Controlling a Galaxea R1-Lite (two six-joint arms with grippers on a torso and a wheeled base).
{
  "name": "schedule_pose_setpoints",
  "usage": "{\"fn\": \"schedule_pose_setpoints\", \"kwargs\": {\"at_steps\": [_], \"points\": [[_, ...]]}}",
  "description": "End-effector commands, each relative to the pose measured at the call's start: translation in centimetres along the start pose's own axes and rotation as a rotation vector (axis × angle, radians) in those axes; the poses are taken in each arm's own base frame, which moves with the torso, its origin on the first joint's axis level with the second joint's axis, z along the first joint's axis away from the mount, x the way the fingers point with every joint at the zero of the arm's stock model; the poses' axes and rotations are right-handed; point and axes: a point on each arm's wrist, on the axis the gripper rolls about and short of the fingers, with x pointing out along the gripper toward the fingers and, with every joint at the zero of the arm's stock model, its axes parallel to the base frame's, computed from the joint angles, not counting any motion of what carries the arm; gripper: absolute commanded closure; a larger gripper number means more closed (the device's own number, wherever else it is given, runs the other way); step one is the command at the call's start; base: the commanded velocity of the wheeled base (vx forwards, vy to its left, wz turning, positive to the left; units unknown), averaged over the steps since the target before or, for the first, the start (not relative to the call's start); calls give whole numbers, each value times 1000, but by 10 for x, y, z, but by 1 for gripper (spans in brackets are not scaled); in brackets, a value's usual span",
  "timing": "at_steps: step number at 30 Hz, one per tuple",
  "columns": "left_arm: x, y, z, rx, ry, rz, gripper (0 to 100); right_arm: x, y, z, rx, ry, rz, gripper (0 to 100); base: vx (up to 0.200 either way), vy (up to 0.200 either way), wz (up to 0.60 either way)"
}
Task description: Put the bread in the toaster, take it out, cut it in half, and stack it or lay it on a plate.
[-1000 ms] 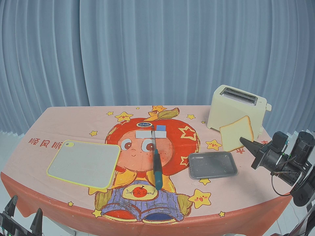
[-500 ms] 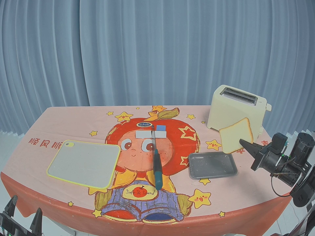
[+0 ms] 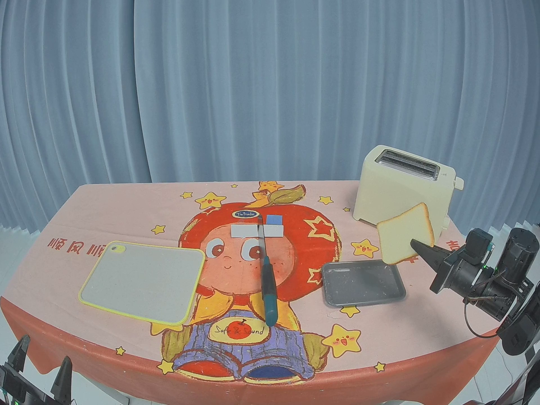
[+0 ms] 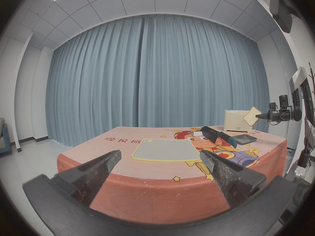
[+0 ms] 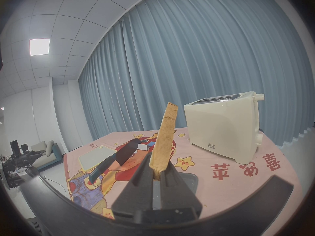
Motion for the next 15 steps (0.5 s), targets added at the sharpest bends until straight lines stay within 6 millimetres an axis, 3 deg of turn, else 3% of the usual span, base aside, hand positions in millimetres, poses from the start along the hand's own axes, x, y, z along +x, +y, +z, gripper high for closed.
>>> {"fn": "schedule_pose_setpoints", "kwargs": {"at_steps": [1,5,15], "points": [[1,0,-5,-2,19,0,0,0,0,0,-1,-5,0,100,0,-200,0],[1,0,-5,-2,19,0,0,0,0,0,-1,-5,0,100,0,-200,0],[1,0,-5,1,17,-1,0,0,0,0,0,-2,-1,100,0,0,0]]}}
